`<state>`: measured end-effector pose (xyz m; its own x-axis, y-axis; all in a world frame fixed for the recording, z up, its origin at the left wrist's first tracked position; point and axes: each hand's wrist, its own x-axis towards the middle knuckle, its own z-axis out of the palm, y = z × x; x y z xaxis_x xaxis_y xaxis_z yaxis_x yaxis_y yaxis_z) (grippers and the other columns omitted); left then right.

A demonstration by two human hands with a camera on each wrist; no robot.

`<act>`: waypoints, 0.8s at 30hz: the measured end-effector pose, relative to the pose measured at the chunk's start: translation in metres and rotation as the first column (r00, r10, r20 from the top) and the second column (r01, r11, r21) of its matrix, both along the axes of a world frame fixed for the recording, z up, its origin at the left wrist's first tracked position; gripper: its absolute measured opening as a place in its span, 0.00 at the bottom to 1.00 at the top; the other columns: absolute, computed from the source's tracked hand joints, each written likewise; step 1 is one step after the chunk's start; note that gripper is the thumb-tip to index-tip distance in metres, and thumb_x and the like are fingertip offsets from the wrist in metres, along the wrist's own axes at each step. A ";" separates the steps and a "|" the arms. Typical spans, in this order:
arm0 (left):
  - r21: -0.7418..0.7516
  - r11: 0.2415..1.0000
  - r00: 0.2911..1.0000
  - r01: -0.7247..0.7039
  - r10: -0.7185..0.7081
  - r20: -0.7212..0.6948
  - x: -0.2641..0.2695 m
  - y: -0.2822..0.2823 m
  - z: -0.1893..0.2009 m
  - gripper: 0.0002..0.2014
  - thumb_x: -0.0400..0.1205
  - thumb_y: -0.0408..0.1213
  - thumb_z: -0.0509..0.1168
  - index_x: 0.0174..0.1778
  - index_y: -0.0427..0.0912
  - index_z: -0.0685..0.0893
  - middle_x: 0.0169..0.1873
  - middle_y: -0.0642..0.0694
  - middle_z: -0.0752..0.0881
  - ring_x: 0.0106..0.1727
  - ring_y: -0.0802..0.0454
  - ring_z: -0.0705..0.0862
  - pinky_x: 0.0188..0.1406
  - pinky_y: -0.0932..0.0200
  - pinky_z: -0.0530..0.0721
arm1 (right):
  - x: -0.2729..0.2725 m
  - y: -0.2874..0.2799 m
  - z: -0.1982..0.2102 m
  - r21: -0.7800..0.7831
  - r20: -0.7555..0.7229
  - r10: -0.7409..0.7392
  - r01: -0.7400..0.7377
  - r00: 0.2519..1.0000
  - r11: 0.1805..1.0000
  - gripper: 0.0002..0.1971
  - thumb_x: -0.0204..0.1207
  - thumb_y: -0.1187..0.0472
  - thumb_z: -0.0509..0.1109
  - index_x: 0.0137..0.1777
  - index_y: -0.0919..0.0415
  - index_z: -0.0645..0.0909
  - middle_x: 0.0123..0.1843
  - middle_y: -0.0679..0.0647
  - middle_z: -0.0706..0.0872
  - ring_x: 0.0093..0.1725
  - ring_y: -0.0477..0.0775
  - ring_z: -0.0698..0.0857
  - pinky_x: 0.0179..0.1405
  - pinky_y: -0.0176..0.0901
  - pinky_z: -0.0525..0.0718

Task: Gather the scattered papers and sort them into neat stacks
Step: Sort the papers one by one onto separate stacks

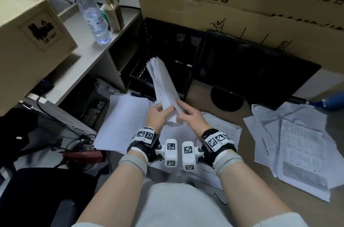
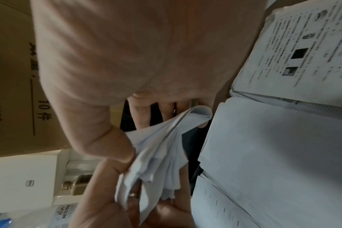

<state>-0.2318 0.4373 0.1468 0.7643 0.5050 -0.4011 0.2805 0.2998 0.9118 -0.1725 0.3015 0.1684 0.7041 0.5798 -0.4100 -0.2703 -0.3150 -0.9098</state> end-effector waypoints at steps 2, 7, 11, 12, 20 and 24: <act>0.031 0.999 1.000 -0.008 0.009 -0.014 0.001 0.000 0.002 0.05 0.76 0.32 0.76 0.47 0.42 0.91 0.41 0.45 0.94 0.42 0.46 0.91 0.47 0.48 0.88 | 0.000 0.003 0.003 0.011 -0.046 -0.044 0.045 0.998 0.999 0.29 0.76 0.62 0.69 0.78 0.48 0.76 0.76 0.42 0.76 0.74 0.45 0.75 0.68 0.40 0.74; 0.083 0.996 0.999 0.027 -0.024 -0.033 0.002 0.011 0.002 0.09 0.74 0.34 0.78 0.48 0.38 0.90 0.45 0.38 0.94 0.48 0.38 0.92 0.53 0.40 0.90 | 0.005 0.014 0.001 -0.091 0.000 -0.265 0.263 0.964 0.960 0.10 0.82 0.52 0.67 0.49 0.56 0.86 0.46 0.50 0.89 0.46 0.52 0.85 0.42 0.42 0.80; 0.099 0.994 0.999 0.040 -0.038 -0.027 0.003 0.026 0.000 0.05 0.81 0.29 0.72 0.44 0.43 0.90 0.44 0.40 0.93 0.45 0.43 0.90 0.53 0.46 0.89 | 0.003 0.023 -0.014 -0.195 0.101 -0.492 0.503 0.864 0.842 0.17 0.74 0.47 0.66 0.42 0.63 0.84 0.41 0.61 0.89 0.43 0.66 0.87 0.46 0.55 0.86; 0.103 0.994 0.999 0.023 -0.020 -0.027 0.002 0.032 -0.003 0.05 0.81 0.29 0.71 0.44 0.43 0.90 0.43 0.40 0.92 0.44 0.44 0.89 0.53 0.46 0.89 | 0.003 0.024 -0.017 -0.216 0.101 -0.559 0.566 0.823 0.795 0.18 0.74 0.48 0.66 0.46 0.64 0.85 0.45 0.63 0.90 0.46 0.68 0.88 0.50 0.59 0.88; 0.053 0.995 0.993 0.083 -0.078 -0.086 -0.007 0.081 -0.017 0.03 0.76 0.30 0.74 0.40 0.42 0.89 0.40 0.40 0.90 0.43 0.44 0.88 0.55 0.43 0.88 | -0.008 0.038 -0.033 -0.311 -0.004 -0.752 0.714 0.659 0.628 0.25 0.73 0.50 0.69 0.68 0.60 0.82 0.56 0.57 0.88 0.40 0.57 0.87 0.44 0.56 0.92; 0.055 0.984 0.974 0.172 -0.161 -0.159 -0.018 0.101 -0.033 0.03 0.77 0.29 0.73 0.39 0.39 0.88 0.39 0.40 0.89 0.43 0.44 0.86 0.54 0.45 0.87 | -0.019 0.046 -0.054 -0.440 0.034 -0.731 0.667 0.681 0.601 0.15 0.75 0.53 0.71 0.55 0.64 0.86 0.49 0.60 0.89 0.43 0.64 0.87 0.50 0.57 0.90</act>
